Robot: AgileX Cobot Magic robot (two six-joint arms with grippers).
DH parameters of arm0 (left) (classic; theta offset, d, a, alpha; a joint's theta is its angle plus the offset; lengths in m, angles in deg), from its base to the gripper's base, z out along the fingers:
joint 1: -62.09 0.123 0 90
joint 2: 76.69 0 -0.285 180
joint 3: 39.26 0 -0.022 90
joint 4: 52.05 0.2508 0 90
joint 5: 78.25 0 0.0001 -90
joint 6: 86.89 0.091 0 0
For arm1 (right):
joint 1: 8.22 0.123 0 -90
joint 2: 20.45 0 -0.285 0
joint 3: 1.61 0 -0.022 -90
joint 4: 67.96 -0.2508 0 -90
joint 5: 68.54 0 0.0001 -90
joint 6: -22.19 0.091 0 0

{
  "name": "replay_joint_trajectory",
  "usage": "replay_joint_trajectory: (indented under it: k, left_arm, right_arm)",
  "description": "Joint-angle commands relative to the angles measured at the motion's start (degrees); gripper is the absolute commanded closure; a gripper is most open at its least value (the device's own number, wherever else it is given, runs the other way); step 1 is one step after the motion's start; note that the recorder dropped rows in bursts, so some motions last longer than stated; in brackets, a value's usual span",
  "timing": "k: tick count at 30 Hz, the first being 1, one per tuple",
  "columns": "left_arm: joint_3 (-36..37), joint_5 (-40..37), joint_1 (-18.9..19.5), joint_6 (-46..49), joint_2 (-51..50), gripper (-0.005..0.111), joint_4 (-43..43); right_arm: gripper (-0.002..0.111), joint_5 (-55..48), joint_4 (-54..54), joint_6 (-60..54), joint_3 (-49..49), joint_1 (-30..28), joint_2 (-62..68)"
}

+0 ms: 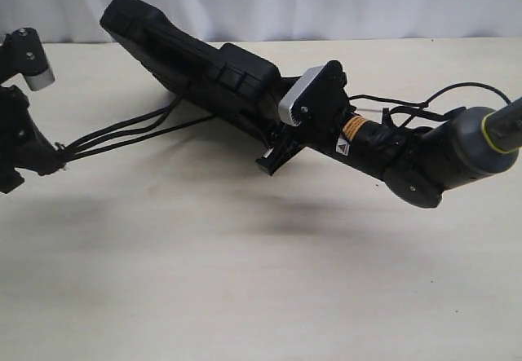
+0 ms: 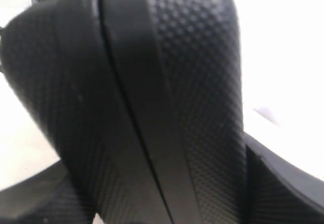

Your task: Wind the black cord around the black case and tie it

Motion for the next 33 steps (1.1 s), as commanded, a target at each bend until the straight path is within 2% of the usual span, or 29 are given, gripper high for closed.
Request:
replay_joint_trajectory:
  k: [1,14,19,24,33]
  left_arm:
    - [0.18,-0.91,1.86,2.43,1.07,0.107,-0.73]
    - [0.18,3.54,1.82,8.89,12.49,0.107,-2.22]
    - [0.18,4.56,-2.19,11.23,12.79,0.107,-2.22]
    - [0.28,10.77,-6.99,11.34,12.79,0.107,-1.09]
    - [5.79,21.66,-7.49,11.34,12.79,0.107,2.89]
  right_arm:
    - [0.104,-8.3,0.67,4.56,1.03,0.12,1.42]
    - [0.104,-9.32,-3.42,4.56,0.91,0.12,1.42]
    - [0.104,-9.87,-3.41,5.0,0.91,0.12,1.42]
    - [0.104,-10.02,-3.41,5.0,0.91,0.12,1.42]
    - [0.104,-10.02,-3.41,5.0,0.91,0.12,1.42]
